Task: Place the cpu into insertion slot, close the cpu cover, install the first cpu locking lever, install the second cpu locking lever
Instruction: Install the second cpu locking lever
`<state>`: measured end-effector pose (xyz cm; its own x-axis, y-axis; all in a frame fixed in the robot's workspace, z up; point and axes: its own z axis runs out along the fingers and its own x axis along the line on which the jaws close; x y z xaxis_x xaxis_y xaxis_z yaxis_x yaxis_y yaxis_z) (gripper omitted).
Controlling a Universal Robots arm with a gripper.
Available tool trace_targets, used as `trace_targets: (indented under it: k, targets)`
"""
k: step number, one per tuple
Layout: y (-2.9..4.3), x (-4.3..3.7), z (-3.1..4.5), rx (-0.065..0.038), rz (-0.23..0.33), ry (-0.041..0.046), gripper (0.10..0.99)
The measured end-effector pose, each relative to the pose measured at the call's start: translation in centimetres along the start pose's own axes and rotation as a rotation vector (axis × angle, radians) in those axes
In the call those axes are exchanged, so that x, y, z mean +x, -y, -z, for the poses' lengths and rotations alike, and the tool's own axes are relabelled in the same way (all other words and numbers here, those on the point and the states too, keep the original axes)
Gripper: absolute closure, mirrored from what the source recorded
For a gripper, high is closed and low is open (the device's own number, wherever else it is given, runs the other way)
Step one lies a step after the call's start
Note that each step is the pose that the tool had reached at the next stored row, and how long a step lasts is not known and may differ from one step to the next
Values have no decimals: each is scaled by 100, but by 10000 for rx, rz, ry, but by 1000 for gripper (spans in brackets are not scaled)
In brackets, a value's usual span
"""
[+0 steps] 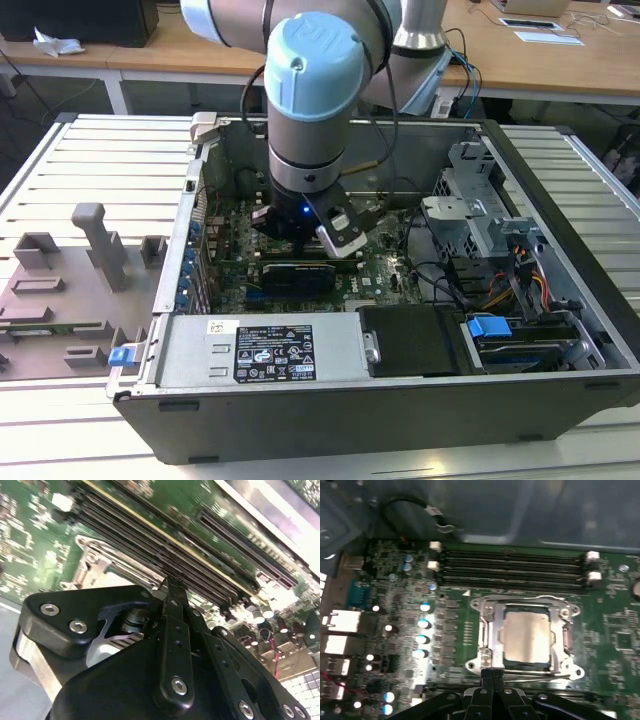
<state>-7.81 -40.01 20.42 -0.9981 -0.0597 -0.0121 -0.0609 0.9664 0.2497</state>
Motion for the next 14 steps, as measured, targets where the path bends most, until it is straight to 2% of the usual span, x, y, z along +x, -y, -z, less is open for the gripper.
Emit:
trace_targets:
  k: [6, 12, 14]
  targets:
    - [-10, 182, -26, -29, 65, -13, 980]
    - [-49, 189, -57, -70, 80, -16, 980]
    - [-70, 187, -92, -79, 91, -18, 980]
